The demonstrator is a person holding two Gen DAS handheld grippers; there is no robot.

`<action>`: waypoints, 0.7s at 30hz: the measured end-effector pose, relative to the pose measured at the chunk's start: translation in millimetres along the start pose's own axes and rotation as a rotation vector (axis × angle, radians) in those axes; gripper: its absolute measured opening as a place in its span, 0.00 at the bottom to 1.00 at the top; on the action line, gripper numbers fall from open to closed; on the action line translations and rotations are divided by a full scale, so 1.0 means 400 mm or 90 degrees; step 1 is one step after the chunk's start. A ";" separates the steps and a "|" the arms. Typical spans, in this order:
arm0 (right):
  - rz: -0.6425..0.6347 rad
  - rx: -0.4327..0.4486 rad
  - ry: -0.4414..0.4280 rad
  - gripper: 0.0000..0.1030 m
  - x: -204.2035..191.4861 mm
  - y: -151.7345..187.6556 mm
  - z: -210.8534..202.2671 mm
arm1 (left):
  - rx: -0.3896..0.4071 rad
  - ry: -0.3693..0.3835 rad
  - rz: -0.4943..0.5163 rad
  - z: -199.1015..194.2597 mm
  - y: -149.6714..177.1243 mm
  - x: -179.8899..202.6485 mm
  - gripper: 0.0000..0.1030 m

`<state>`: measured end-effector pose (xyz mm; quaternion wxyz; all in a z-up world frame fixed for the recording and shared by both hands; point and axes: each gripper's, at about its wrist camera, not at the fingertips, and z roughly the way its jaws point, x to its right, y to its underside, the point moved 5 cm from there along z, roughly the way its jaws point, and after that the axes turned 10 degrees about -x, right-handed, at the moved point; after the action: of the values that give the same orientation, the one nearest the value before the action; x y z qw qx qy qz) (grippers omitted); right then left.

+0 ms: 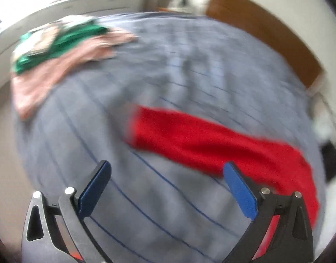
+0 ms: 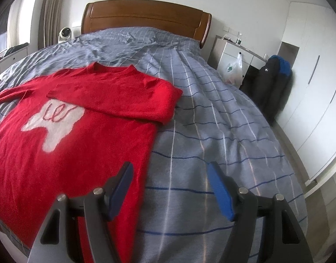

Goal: Fold small clothes
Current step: 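Grasp the sweater sleeve cuff with the left gripper and fold it across the body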

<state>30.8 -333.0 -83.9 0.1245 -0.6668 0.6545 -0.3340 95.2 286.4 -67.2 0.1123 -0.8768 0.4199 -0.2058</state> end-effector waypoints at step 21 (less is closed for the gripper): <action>-0.007 0.006 -0.020 0.68 -0.023 -0.014 0.006 | 0.063 0.010 0.365 -0.098 -0.063 0.512 0.10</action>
<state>37.4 -324.0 -84.9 0.1363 -0.6748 0.6474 -0.3269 210.0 141.0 31.6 0.2055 -0.7139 0.6410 -0.1927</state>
